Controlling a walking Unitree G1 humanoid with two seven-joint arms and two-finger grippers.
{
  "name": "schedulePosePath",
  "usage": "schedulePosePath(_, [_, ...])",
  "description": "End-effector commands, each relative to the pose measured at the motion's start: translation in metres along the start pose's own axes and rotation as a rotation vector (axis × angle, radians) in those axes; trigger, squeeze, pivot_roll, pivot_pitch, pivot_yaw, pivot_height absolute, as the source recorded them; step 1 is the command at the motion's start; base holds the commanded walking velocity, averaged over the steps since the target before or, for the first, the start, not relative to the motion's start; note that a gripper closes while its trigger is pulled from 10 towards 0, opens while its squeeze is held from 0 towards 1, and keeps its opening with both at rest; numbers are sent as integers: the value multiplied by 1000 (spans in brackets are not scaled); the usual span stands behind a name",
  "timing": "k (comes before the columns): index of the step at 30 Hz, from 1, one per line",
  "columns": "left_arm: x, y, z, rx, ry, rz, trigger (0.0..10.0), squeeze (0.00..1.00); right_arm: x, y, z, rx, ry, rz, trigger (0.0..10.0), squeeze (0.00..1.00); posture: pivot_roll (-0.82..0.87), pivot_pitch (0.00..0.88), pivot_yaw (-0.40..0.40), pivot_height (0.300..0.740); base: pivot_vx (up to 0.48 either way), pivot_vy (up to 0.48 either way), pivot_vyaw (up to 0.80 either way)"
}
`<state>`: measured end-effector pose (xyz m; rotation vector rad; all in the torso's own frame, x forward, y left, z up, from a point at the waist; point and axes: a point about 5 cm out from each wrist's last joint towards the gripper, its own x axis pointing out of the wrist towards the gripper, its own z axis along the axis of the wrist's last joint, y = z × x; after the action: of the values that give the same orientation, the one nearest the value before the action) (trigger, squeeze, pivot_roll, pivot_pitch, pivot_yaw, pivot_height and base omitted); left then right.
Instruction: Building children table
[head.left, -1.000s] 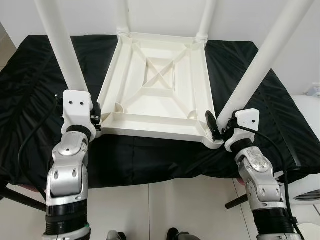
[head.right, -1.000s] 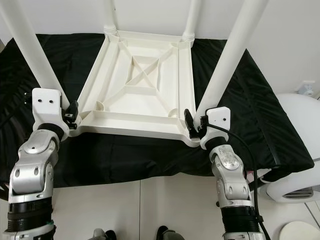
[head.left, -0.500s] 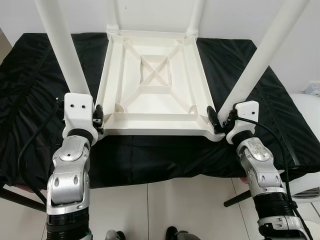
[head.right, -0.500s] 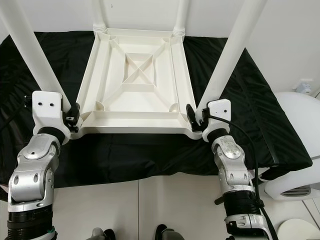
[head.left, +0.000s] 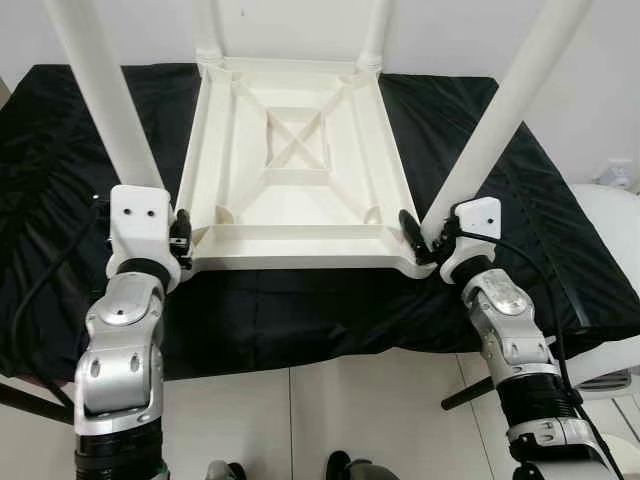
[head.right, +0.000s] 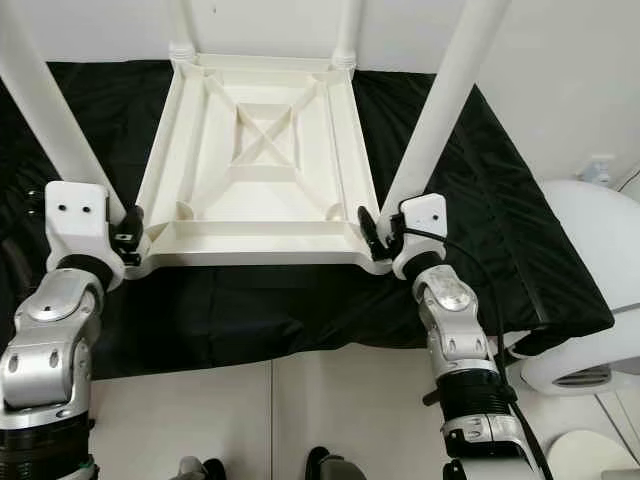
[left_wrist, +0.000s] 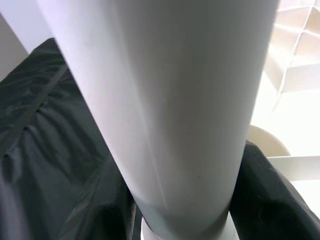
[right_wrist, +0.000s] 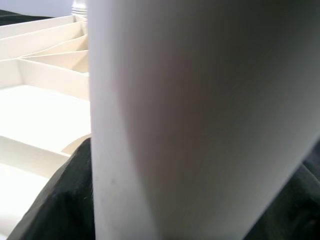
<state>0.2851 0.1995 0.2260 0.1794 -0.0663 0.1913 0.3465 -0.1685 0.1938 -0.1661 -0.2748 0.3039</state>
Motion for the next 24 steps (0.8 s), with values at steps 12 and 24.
schedulePosePath(12, [-14, 37, 0, 75, -7, 196, 10000, 0, 9, 15, -11, 13, 33, 52, 10000, 0, 3, 189, -44, 740, 0, 0, 0])
schedulePosePath(24, [-5, 24, 8, 49, -68, 84, 10000, 1000, -10, -2, -7, 44, -15, -58, 10000, 0, -21, 174, -32, 740, 0, 0, 0])
